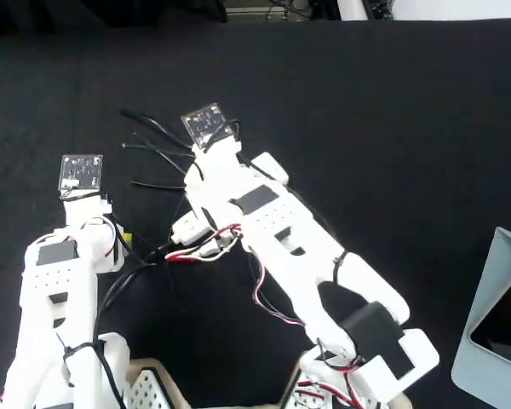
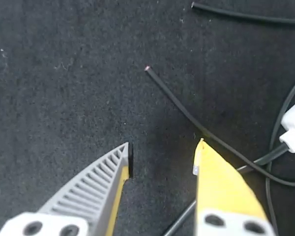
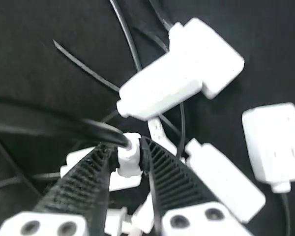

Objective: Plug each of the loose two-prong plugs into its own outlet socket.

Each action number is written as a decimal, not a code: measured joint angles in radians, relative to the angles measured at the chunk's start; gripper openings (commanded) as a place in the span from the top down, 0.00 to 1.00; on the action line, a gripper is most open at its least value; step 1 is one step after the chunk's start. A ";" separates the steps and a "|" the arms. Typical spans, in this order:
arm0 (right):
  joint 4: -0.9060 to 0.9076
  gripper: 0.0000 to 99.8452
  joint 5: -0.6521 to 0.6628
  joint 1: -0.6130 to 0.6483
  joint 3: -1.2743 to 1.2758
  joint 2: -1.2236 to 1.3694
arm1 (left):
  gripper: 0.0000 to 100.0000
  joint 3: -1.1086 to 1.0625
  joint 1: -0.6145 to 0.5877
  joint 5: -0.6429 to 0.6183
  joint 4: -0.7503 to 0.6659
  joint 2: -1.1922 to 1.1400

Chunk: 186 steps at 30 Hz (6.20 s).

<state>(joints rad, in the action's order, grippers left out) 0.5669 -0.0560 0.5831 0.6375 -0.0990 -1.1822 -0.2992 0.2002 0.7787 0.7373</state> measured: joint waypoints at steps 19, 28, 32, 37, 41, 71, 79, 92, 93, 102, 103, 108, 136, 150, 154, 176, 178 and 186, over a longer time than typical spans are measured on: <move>-0.126 0.99 0.008 0.032 0.126 -0.011 | 0.78 -0.002 0.000 0.000 0.000 -0.005; -0.103 0.99 0.008 0.020 0.129 -0.012 | 0.78 -0.002 0.000 0.000 0.000 -0.006; -0.103 0.99 0.008 0.018 0.138 -0.012 | 0.78 -0.002 0.000 0.000 0.000 -0.006; -0.195 0.99 0.008 0.017 0.212 -0.029 | 0.78 -0.002 0.000 0.000 0.000 -0.006; -0.252 0.99 0.068 0.017 0.245 -0.031 | 0.78 -0.002 0.000 0.000 0.000 -0.008; -0.298 0.99 0.071 0.018 0.436 -0.330 | 0.78 0.058 0.104 -0.017 -0.054 -0.009; -0.296 0.99 0.072 0.061 0.519 -0.511 | 0.78 0.164 0.221 -0.138 -0.054 -0.009; -0.296 0.99 0.071 0.097 0.548 -0.555 | 0.78 0.189 0.347 -0.183 -0.054 0.005; -0.296 0.99 0.071 0.107 0.557 -0.555 | 0.78 0.189 0.348 -0.183 -0.054 0.017; -0.296 0.99 0.071 0.123 0.560 -0.555 | 0.78 0.173 0.400 -0.183 -0.054 0.247; -0.296 0.99 0.071 0.123 0.560 -0.555 | 0.78 0.153 0.414 -0.183 -0.054 0.273; -0.296 0.99 0.071 0.123 0.565 -0.555 | 0.78 0.069 0.446 -0.183 -0.054 0.388; -0.296 0.99 0.018 -0.008 0.425 -0.235 | 0.78 -0.101 0.020 -0.258 -0.054 0.454; -0.324 0.99 0.011 -0.008 0.420 -0.282 | 0.78 -0.107 0.018 -0.258 -0.054 0.457; -0.388 0.99 0.011 -0.008 0.419 -0.219 | 0.78 -0.107 0.018 -0.258 -0.054 0.457; -0.425 0.99 0.037 0.009 0.353 -0.089 | 0.78 -0.107 0.018 -0.258 -0.054 0.457; -0.425 0.99 0.043 0.021 0.353 -0.087 | 0.78 -0.107 0.018 -0.258 -0.054 0.457; -0.382 0.99 0.046 0.035 0.350 -0.078 | 0.78 -0.107 0.018 -0.258 -0.054 0.457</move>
<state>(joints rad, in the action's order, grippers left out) 0.1849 -0.0100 0.6183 0.9874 -0.1772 -1.2896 -0.2808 -0.0575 0.7250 1.1945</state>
